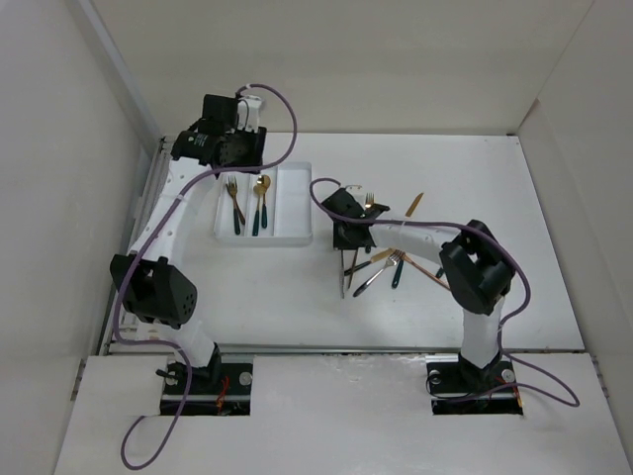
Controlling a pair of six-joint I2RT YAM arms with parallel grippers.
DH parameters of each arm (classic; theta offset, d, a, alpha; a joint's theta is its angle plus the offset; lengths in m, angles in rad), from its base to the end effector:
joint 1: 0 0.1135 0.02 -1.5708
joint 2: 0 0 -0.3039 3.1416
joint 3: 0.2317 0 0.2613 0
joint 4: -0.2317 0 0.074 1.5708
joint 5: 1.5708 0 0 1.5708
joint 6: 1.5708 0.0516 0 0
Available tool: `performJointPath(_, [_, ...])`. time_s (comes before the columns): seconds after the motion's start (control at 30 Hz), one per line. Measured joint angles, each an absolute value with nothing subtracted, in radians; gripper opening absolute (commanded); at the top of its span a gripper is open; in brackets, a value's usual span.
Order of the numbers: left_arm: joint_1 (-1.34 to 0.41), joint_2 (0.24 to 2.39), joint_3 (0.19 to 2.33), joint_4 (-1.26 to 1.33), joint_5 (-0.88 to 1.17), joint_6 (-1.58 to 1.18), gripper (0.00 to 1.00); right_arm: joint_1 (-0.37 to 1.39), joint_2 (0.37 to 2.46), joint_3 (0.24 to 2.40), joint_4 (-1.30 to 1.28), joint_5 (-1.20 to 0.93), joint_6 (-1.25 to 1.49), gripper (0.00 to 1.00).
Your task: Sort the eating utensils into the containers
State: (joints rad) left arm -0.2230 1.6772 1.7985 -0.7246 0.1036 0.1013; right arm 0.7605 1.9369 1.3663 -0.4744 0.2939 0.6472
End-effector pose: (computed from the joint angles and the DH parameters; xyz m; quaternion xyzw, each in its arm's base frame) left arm 0.3896 -0.0938 0.4349 0.1665 0.8686 -0.0740 0.4608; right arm 0.3270 0.2905 0.2037 -0.0161 0.9559 0.0586 0.2875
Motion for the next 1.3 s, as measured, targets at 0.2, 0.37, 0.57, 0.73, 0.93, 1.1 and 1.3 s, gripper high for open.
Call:
performJointPath(0.2, [-0.352,1.627,1.745,-0.736,0.306,0.183,0.56,0.76,1.738,1.388,-0.505,0.409,0.682,0.0])
performJointPath(0.37, [-0.436,1.566,1.734,-0.745,0.481,0.216,0.6,0.76,1.597,1.498,-0.487,0.448,0.696,0.0])
performJointPath(0.57, [-0.491,1.544,1.734,-0.749,0.621,0.239,0.68,0.759,1.548,1.591,-0.442,0.433,0.697,0.0])
performJointPath(0.73, [-0.504,1.548,1.747,-0.749,0.673,0.244,0.69,0.759,1.548,1.599,-0.418,0.387,0.697,0.0])
performJointPath(0.93, [-0.509,1.591,1.763,-0.743,0.691,0.237,0.61,0.759,1.548,1.599,-0.387,0.334,0.697,0.0])
performJointPath(1.1, [-0.51,1.66,1.764,-0.734,0.666,0.222,0.47,0.759,1.548,1.599,-0.376,0.305,0.7,0.0])
performJointPath(1.3, [-0.511,1.68,1.765,-0.707,0.636,0.17,0.0,0.754,1.548,1.595,-0.358,0.304,0.705,0.0])
